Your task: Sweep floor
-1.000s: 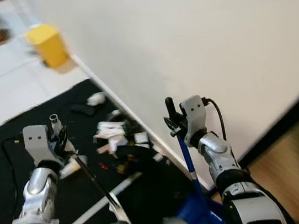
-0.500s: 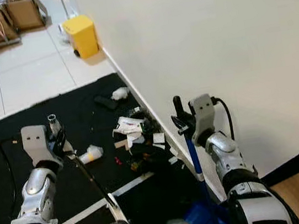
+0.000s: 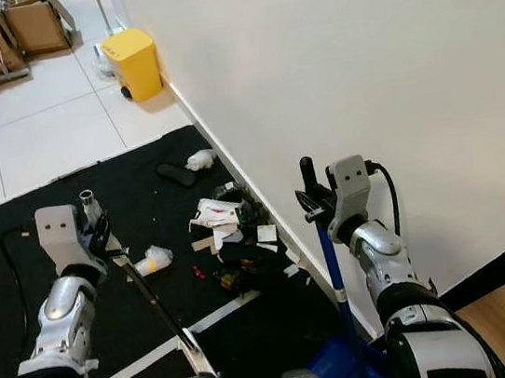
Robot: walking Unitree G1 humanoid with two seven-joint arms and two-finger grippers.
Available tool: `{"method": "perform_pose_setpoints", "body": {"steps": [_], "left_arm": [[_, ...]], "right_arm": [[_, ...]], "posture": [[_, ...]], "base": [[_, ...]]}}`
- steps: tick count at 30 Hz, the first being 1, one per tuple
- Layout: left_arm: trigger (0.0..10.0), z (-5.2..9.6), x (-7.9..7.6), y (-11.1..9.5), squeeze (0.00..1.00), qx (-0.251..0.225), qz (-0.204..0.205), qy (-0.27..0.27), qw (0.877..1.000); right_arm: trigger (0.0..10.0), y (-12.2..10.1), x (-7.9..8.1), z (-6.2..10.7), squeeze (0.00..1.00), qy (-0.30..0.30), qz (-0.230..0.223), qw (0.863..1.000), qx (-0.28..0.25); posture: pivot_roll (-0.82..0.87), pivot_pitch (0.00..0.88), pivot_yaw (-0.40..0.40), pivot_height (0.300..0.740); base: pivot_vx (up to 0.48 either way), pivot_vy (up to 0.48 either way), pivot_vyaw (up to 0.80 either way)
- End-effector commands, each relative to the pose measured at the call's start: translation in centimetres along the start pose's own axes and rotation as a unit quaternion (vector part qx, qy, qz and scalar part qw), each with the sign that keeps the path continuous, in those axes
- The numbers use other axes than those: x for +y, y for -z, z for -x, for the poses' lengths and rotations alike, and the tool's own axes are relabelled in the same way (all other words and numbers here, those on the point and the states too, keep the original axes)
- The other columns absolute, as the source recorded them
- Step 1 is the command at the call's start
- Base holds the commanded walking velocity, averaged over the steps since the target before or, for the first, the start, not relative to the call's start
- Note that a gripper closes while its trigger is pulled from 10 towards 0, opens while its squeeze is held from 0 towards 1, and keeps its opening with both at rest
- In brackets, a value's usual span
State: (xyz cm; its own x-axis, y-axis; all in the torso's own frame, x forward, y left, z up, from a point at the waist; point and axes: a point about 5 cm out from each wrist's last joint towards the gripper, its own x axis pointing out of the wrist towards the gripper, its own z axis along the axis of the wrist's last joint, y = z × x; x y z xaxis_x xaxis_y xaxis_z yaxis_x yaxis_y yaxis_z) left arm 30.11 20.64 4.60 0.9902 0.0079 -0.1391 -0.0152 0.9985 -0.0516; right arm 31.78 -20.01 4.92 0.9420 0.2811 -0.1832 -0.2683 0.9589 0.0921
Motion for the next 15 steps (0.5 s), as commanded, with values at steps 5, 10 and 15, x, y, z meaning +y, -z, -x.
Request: {"method": "perform_pose_setpoints", "body": {"steps": [5, 10, 15], "left_arm": [[10.0, -0.42, -0.26, 0.94, 0.00, 0.043, 0.048, -0.041, 0.997], [10.0, -1.08, -0.72, 0.44, 0.00, 0.040, 0.045, -0.060, 0.996], [10.0, -0.82, -1.03, 0.89, 0.00, 0.053, 0.004, -0.036, 0.998]], "right_arm": [[10.0, -0.41, -0.06, -0.52, 0.00, 0.039, -0.085, 0.995, -0.027], [10.0, -0.65, -0.51, -0.65, 0.00, 0.054, -0.081, 0.995, -0.017], [10.0, 0.15, -0.16, -0.35, 0.00, 0.035, -0.055, 0.998, 0.003]], "posture": [[0.02, 0.004, 0.031, 0.740], [0.01, 0.040, 0.030, 0.740], [0.01, 0.053, 0.030, 0.740]], "base": [[0.000, 0.000, 0.00], [0.000, 0.000, 0.00], [0.000, 0.000, 0.00]]}}
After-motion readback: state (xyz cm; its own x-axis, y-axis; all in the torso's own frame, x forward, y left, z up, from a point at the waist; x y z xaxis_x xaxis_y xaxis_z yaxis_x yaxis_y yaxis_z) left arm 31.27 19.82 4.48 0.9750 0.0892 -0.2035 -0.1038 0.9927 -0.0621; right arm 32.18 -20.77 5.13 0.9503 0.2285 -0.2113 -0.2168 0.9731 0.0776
